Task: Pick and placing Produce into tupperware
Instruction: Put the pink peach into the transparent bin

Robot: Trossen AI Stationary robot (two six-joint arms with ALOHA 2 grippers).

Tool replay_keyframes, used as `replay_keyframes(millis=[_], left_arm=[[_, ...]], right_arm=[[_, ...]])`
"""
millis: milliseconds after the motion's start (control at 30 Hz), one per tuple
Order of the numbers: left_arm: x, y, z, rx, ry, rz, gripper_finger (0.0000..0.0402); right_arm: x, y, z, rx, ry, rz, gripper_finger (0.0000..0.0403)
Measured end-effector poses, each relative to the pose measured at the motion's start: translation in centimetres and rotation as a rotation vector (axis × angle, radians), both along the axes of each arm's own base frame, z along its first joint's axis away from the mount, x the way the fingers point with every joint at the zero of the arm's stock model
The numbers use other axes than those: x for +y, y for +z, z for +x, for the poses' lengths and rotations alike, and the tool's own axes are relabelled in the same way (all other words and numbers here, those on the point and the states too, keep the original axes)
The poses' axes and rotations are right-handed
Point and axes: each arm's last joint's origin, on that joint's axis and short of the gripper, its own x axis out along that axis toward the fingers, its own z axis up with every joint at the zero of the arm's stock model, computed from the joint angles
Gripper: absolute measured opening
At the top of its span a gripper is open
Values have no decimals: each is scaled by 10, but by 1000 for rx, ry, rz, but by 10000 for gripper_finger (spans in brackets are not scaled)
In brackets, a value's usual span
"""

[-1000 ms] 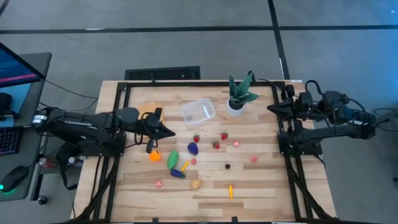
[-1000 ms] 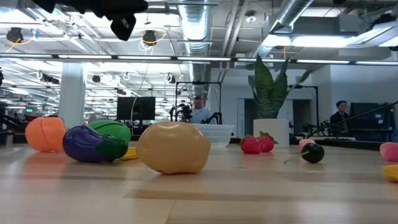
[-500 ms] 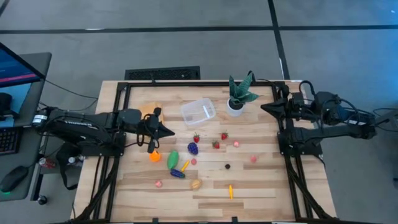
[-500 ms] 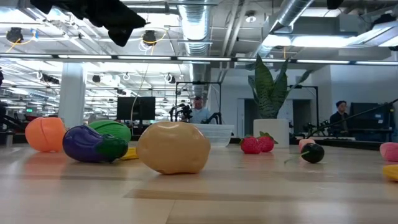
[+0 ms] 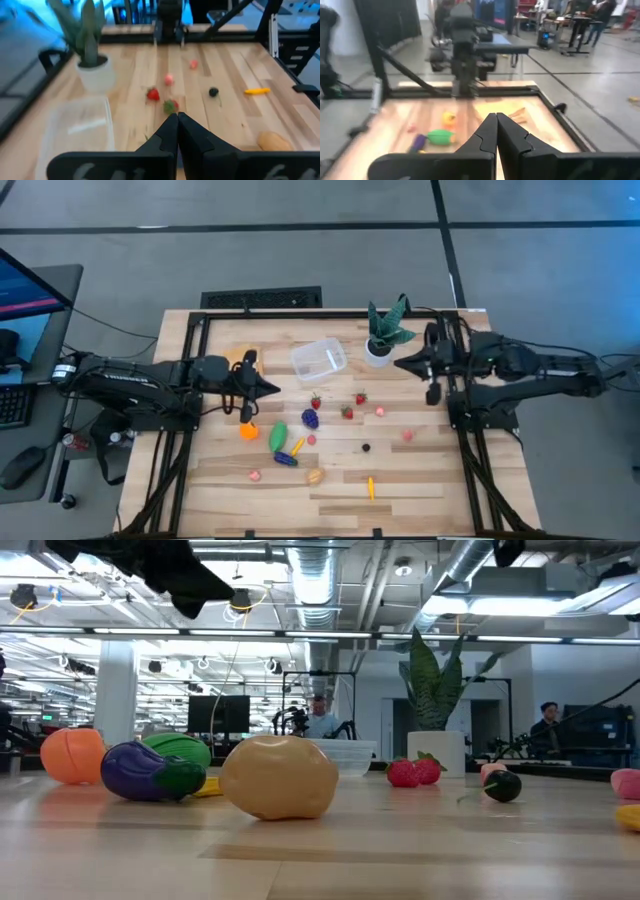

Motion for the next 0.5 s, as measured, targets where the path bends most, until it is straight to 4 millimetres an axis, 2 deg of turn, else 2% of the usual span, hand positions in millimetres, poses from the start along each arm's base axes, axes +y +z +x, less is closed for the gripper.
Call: replay_keyframes(millis=[267, 500], left_arm=[[3, 7, 2, -77, 92, 20, 0], [3, 6, 2, -71, 100, 5, 0]], right_arm=[[-2, -11, 24, 71, -71, 20, 0], [-2, -12, 30, 60, -73, 43, 0]])
